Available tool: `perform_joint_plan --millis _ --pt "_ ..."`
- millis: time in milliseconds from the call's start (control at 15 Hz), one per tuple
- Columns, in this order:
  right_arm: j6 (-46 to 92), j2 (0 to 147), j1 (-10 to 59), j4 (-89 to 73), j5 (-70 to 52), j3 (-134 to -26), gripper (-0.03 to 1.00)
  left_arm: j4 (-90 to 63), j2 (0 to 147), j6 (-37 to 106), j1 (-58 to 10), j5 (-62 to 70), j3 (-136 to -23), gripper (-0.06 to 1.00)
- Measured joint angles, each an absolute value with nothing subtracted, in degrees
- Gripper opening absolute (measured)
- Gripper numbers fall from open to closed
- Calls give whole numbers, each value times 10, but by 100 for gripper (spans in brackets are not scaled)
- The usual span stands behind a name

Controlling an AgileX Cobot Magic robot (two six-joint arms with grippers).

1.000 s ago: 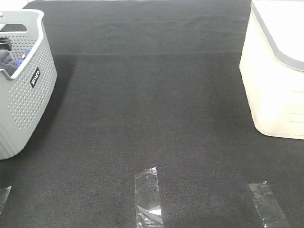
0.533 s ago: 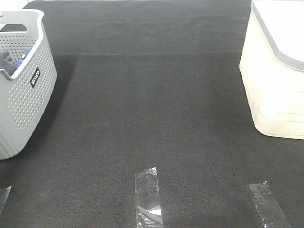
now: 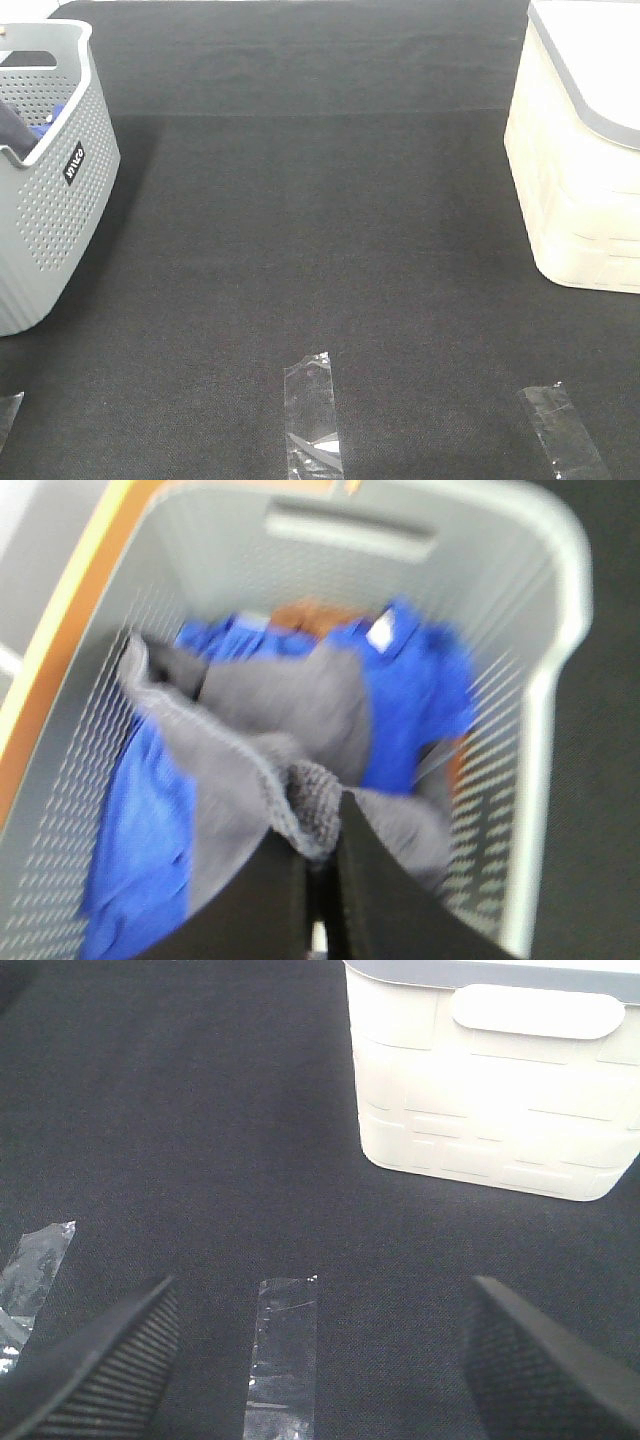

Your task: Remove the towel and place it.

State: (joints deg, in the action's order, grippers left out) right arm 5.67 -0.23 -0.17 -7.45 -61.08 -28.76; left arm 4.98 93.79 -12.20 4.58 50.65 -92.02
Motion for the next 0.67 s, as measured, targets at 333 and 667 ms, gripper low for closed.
perform_joint_plan --millis 333,667 --pt "57 -2 -2 -74 -611 -288 73 -135 897 -71 46 434 -989 2" --pt "71 15 -2 -137 -607 -288 73 -326 897 10 41 390 -1063 2"
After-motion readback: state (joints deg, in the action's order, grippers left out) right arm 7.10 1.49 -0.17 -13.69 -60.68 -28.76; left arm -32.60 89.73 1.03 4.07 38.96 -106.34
